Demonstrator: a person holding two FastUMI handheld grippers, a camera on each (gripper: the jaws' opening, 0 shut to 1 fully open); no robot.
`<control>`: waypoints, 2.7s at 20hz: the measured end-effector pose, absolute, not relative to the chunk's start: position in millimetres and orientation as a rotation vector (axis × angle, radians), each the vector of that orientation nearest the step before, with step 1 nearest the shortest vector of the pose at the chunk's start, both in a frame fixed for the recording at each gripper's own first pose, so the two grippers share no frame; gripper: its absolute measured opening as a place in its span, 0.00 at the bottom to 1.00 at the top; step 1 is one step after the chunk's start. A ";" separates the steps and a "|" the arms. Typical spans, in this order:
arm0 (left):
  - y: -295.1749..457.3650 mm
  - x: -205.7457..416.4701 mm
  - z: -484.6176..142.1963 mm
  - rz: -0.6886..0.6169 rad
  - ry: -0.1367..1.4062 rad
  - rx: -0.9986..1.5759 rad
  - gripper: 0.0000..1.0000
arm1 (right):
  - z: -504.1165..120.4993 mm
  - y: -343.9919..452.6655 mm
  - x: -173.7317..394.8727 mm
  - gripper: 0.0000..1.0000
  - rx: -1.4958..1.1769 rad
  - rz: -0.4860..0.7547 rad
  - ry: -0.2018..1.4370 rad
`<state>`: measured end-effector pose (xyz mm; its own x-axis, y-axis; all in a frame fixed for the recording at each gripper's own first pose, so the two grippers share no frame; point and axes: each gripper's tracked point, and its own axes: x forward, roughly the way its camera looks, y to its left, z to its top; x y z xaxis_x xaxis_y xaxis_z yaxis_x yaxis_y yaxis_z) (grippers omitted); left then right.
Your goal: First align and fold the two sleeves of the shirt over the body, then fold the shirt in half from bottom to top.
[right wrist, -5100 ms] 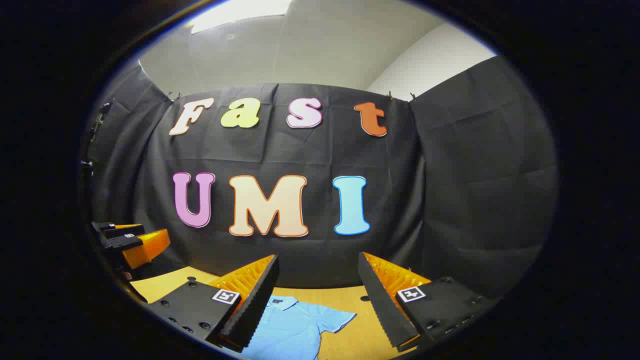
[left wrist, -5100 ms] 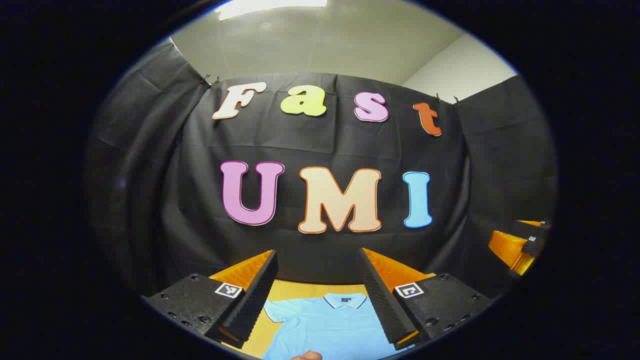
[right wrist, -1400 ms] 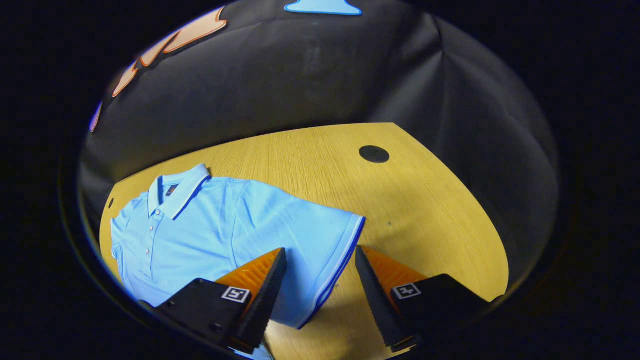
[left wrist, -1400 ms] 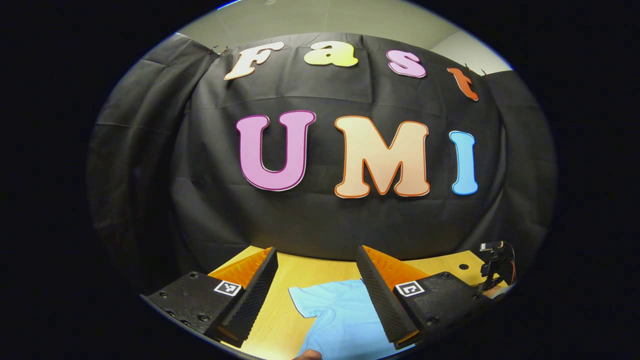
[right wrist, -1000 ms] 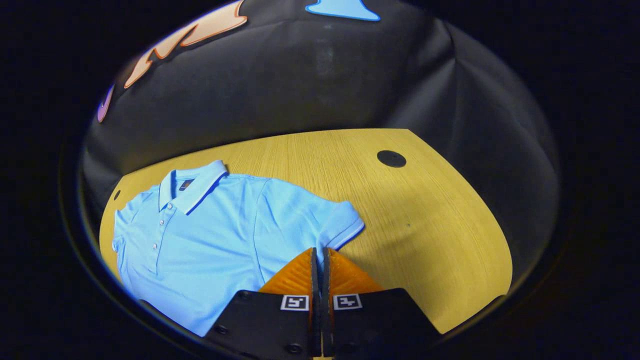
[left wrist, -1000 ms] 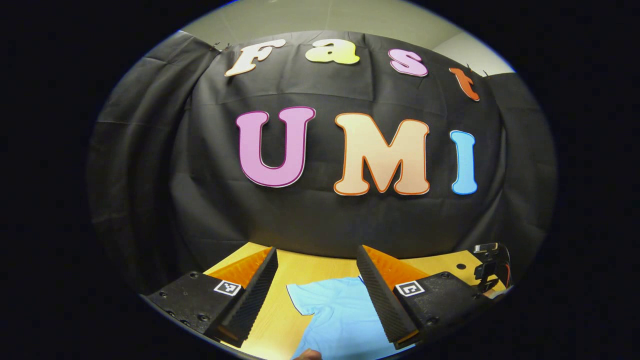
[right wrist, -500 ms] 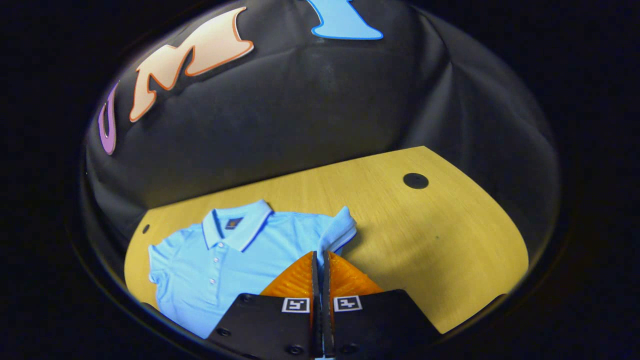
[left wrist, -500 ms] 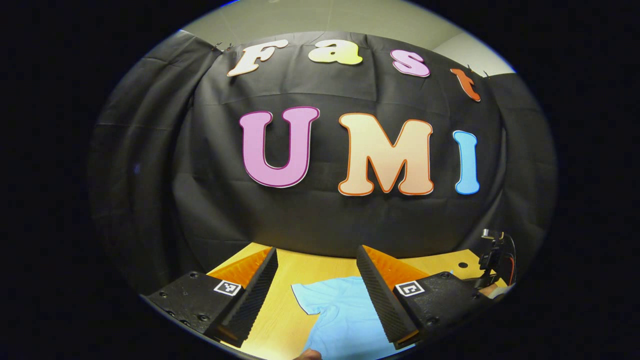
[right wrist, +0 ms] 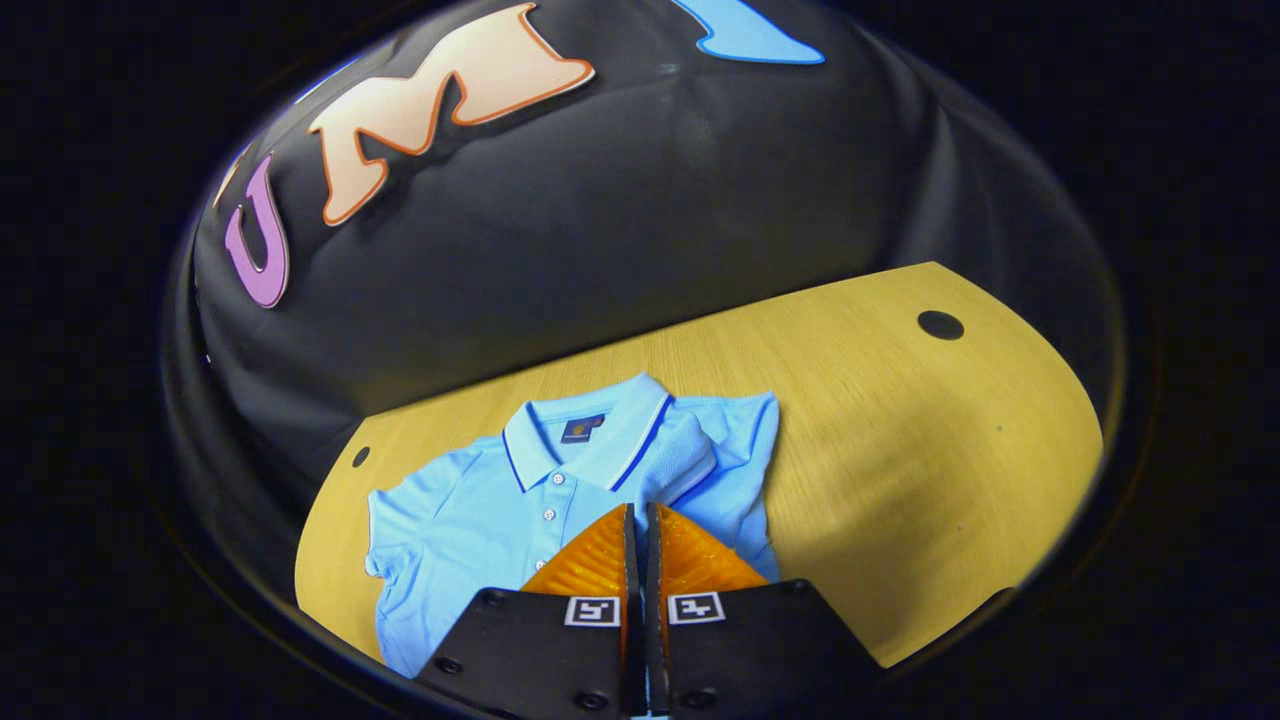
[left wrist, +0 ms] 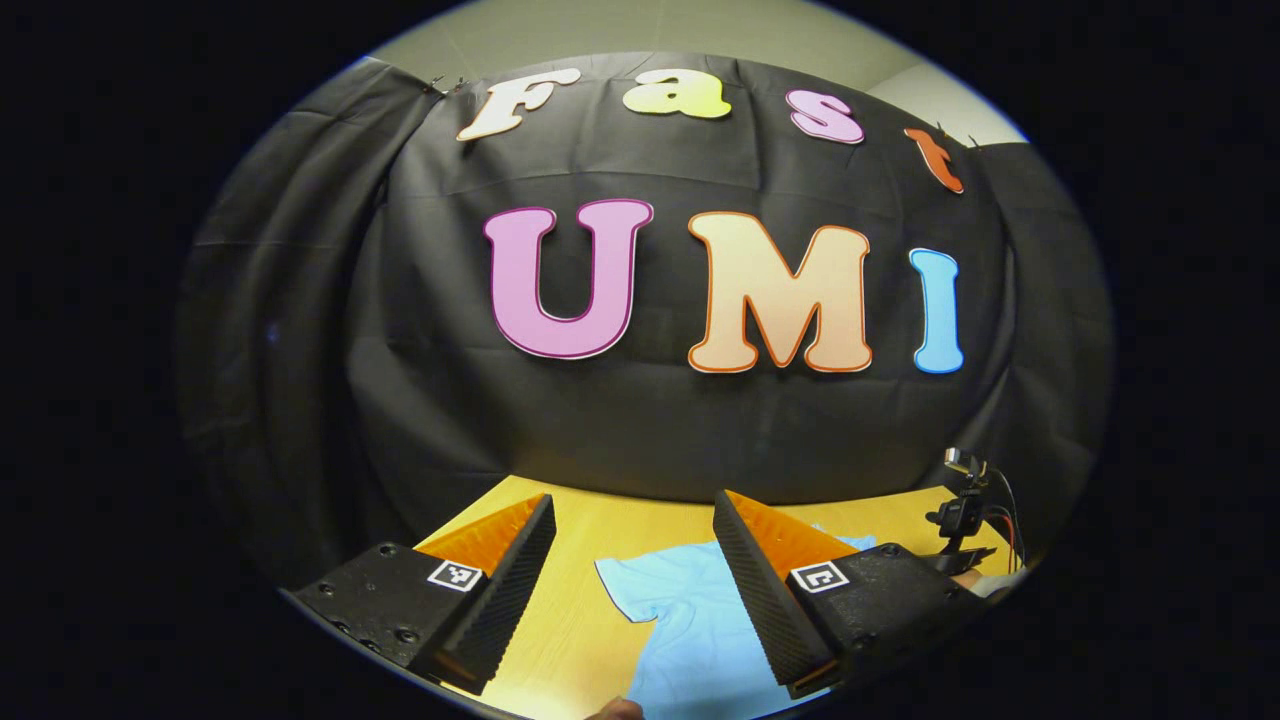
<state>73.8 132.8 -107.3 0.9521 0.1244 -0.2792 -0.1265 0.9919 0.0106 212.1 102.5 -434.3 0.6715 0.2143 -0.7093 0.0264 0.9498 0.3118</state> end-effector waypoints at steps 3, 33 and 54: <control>139.6 75.5 -116.7 0.139 0.302 -0.017 0.95 | -423.1 111.5 211.1 0.37 0.317 0.150 0.808; 155.1 193.0 -366.1 0.233 0.675 -0.082 0.95 | -273.3 -22.1 87.7 0.97 0.215 0.039 0.618; 146.7 207.2 -440.4 0.214 0.848 -0.153 0.21 | -273.0 -16.9 62.9 0.97 0.229 0.038 0.635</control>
